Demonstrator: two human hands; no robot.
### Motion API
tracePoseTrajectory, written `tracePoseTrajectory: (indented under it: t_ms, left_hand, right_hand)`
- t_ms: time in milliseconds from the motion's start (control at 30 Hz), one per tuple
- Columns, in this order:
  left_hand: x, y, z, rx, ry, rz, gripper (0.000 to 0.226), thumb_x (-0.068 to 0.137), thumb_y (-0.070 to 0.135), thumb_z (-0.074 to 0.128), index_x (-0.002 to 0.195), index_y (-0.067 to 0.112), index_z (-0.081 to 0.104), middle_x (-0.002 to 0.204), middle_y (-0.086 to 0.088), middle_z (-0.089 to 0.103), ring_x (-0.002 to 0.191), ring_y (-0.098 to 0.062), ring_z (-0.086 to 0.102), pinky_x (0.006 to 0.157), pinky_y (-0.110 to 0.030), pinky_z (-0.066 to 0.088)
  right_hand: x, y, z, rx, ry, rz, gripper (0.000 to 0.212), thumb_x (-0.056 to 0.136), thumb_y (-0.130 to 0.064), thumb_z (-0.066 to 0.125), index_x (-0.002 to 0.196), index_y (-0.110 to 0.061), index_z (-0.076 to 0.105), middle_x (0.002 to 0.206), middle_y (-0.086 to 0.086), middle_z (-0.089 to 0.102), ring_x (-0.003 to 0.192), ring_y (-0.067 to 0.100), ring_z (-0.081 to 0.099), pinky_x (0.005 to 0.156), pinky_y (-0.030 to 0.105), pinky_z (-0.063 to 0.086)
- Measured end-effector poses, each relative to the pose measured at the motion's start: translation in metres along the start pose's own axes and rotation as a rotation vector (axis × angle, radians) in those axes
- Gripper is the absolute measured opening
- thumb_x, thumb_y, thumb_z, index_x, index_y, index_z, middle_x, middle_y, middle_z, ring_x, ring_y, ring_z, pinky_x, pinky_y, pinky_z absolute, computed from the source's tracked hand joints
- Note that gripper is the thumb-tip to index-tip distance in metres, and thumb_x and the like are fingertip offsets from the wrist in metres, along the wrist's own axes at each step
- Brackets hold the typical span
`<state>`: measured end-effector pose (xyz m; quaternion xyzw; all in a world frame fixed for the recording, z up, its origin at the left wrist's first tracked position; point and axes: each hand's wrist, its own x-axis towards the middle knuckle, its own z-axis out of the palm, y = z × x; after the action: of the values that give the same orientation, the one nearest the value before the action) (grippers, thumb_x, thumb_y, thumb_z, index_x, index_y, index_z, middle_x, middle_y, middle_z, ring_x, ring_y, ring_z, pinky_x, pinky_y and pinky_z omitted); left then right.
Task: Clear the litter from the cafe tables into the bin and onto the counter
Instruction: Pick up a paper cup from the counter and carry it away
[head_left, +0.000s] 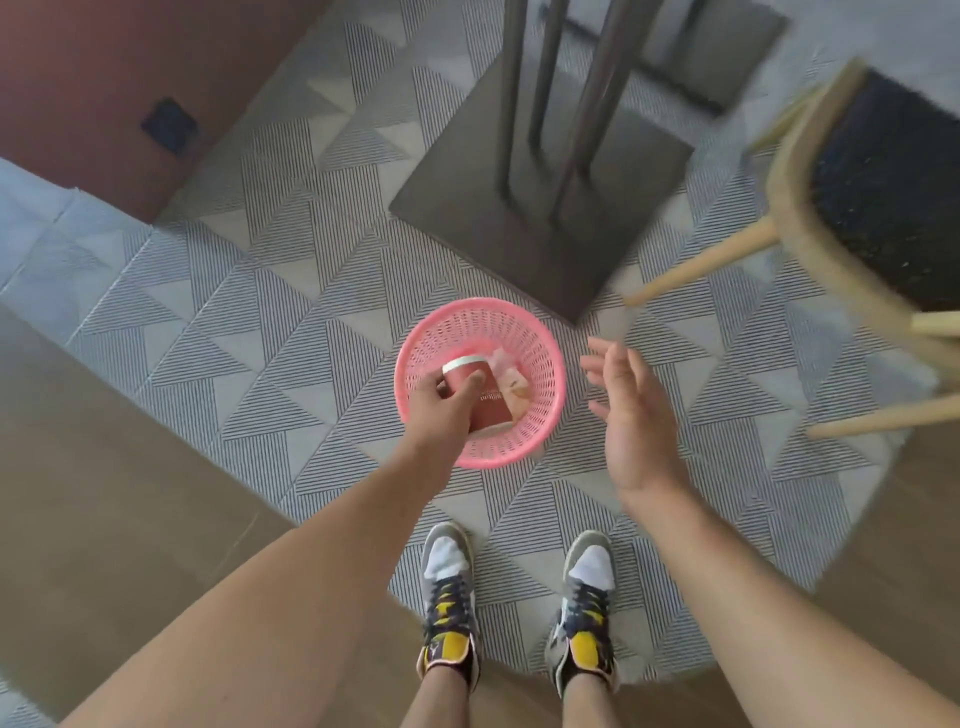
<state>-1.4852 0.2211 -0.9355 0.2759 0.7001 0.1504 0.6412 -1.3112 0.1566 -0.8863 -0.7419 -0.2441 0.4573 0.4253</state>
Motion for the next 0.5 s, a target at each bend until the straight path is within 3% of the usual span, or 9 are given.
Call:
tracePoseTrajectory:
  t_ms: [67, 200, 267, 333, 433, 500]
  left_hand:
    - [0.017, -0.004, 0.007, 0.011, 0.028, -0.01, 0.041, 0.101, 0.035, 0.069, 0.136, 0.019, 0.057, 0.116, -0.009, 0.074, 0.1, -0.027, 0.076, 0.09, -0.047, 0.064]
    - [0.036, 0.003, 0.015, -0.022, 0.079, -0.008, 0.057, 0.099, 0.036, 0.069, 0.15, 0.024, 0.047, 0.117, -0.001, 0.07, 0.092, -0.017, 0.073, 0.072, -0.033, 0.057]
    - [0.037, 0.007, 0.017, -0.016, 0.082, 0.022, 0.071, 0.099, 0.037, 0.069, 0.161, 0.024, 0.036, 0.142, -0.002, 0.062, 0.104, -0.015, 0.066, 0.086, -0.037, 0.049]
    - [0.033, 0.012, 0.016, 0.014, 0.095, 0.061, 0.072, 0.1, 0.041, 0.067, 0.163, 0.026, 0.034, 0.158, -0.004, 0.049, 0.128, -0.023, 0.058, 0.105, -0.048, 0.044]
    - [0.017, 0.021, 0.011, 0.031, 0.123, 0.121, 0.063, 0.102, 0.043, 0.064, 0.159, 0.028, 0.04, 0.159, -0.002, 0.049, 0.139, -0.025, 0.053, 0.117, -0.055, 0.04]
    - [0.004, 0.028, 0.007, 0.022, 0.127, 0.178, 0.056, 0.104, 0.04, 0.062, 0.155, 0.025, 0.046, 0.153, 0.0, 0.053, 0.137, -0.021, 0.054, 0.115, -0.047, 0.042]
  right_hand:
    - [0.004, 0.011, 0.003, 0.006, -0.001, 0.007, 0.03, 0.101, -0.062, 0.037, 0.111, -0.046, 0.061, 0.098, -0.042, 0.068, 0.095, -0.02, 0.064, 0.073, 0.002, 0.049]
    - [0.006, 0.025, 0.007, 0.021, -0.007, 0.025, 0.028, 0.103, -0.057, 0.038, 0.11, -0.044, 0.062, 0.096, -0.041, 0.07, 0.094, -0.019, 0.065, 0.07, 0.003, 0.05]
    - [0.003, 0.026, 0.006, 0.001, -0.009, 0.023, 0.029, 0.102, -0.059, 0.037, 0.112, -0.046, 0.061, 0.096, -0.044, 0.068, 0.096, -0.02, 0.064, 0.074, 0.002, 0.049]
    - [0.0, 0.023, 0.005, -0.005, -0.009, 0.012, 0.029, 0.103, -0.056, 0.037, 0.116, -0.044, 0.06, 0.098, -0.047, 0.066, 0.097, -0.021, 0.062, 0.076, 0.001, 0.048]
    - [-0.008, 0.012, 0.001, -0.009, -0.006, -0.011, 0.033, 0.104, -0.054, 0.039, 0.122, -0.038, 0.061, 0.099, -0.047, 0.065, 0.098, -0.022, 0.062, 0.076, 0.001, 0.047]
    - [-0.012, 0.0, -0.003, -0.011, 0.002, -0.032, 0.04, 0.103, -0.057, 0.038, 0.127, -0.034, 0.061, 0.103, -0.042, 0.068, 0.102, -0.02, 0.062, 0.08, 0.004, 0.051]
